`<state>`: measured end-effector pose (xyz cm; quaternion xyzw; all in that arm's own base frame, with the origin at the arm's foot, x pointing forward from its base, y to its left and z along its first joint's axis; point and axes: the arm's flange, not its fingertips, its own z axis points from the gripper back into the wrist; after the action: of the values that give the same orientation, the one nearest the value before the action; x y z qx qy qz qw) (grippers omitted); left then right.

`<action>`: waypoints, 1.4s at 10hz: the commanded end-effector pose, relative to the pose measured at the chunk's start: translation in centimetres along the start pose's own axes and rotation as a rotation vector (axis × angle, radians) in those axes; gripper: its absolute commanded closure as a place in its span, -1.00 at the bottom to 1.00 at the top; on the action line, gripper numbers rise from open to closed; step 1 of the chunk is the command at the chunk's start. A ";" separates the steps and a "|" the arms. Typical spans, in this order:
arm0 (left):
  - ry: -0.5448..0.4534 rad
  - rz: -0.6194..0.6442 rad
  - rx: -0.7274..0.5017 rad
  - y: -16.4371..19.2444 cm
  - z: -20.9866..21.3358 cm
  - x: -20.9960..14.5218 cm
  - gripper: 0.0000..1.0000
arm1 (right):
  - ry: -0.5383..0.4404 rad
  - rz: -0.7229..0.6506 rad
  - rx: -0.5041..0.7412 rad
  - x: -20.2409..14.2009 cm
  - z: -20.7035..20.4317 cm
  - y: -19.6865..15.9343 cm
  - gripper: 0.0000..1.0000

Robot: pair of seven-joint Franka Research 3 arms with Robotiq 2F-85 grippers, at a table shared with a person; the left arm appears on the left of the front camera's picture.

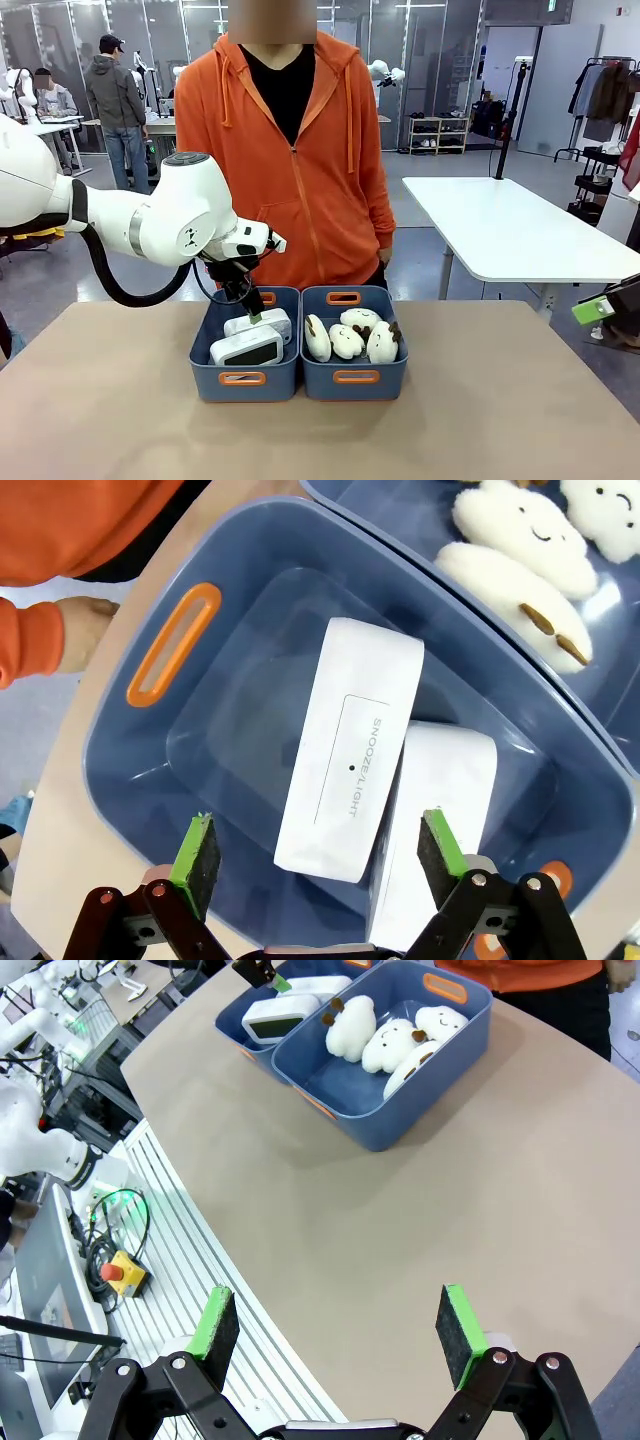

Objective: Sort the digital clocks into the basket.
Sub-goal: Pick up the Digital clock from the table and place it into the empty Plastic storage basket.

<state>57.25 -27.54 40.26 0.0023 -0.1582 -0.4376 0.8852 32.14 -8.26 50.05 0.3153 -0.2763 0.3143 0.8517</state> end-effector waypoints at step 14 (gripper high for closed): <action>-0.618 0.112 -0.019 7.1 17.9 -32.5 -1.00 | -0.010 0.013 0.012 0.0 -0.1 -0.1 -1.00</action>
<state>38.69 4.41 48.43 -0.1531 -0.4362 -0.3612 0.8098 32.14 -8.26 50.03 0.3154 -0.2762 0.3141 0.8518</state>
